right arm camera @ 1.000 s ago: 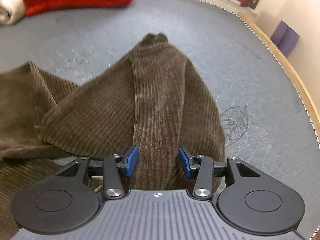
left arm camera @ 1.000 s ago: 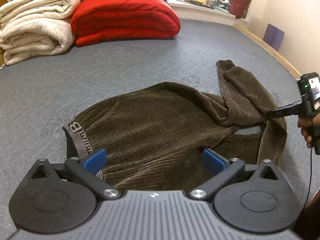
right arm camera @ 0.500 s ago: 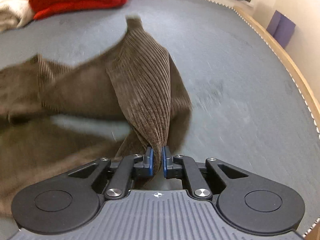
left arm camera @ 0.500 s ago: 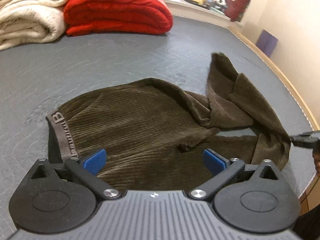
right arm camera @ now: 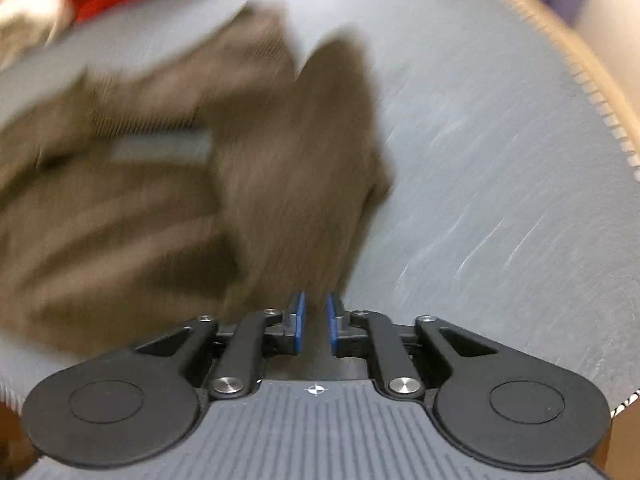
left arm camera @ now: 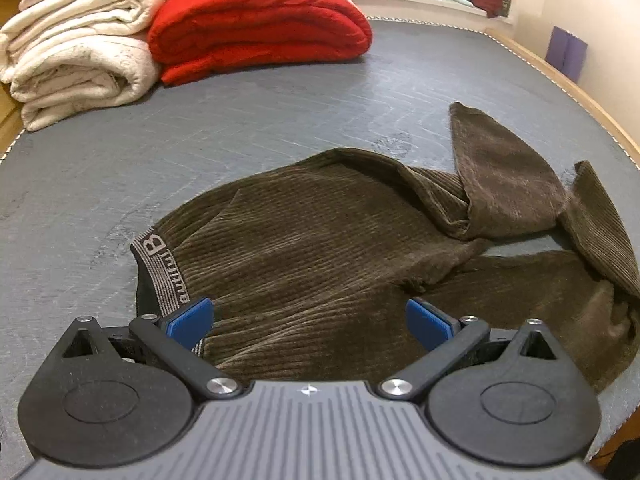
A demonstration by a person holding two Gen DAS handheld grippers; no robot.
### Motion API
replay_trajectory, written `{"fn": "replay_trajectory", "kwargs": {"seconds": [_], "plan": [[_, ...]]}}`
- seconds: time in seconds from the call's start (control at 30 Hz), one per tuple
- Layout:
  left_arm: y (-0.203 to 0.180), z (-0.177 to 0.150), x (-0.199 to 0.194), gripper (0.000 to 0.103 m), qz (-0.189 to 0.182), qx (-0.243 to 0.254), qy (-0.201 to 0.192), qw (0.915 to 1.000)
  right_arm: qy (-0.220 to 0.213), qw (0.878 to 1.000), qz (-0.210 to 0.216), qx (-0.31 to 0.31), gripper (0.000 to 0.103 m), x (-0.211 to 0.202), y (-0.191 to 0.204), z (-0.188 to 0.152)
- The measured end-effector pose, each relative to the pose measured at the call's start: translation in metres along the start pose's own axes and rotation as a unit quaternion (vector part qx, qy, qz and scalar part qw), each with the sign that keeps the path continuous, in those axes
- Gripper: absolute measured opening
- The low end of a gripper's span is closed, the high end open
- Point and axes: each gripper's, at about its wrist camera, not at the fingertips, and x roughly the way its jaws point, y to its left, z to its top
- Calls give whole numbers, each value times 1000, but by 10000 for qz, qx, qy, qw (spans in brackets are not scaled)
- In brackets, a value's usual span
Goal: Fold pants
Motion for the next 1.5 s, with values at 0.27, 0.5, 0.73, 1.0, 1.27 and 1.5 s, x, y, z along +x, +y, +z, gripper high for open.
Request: {"fn": "replay_trajectory", "kwargs": {"seconds": [0.27,0.5,0.73,1.0,1.27,1.5], "plan": [[11,6,0,71,-318,-248,45,9992,-868,9927,-108,831,33,7,-2,49],[7,7,5,60,-358,-99,53,9993,-434,9977,94,-508,48,62,70,73],[7,8,11,63,-385,-156,163,9990,-17,9857,-252,-1669,55,106,137,81],[15,11,14,66,-352,-270,175,9989,92,9805,-560,-1882,4,110,143,86],[15,12,5,66,-464,-354,121,9982,-1229,9850,-846,867,2,14,6,76],[-10,7,0,67,-582,-23,87,9983,-420,9118,-2157,3470,2,-22,-149,-19]]}}
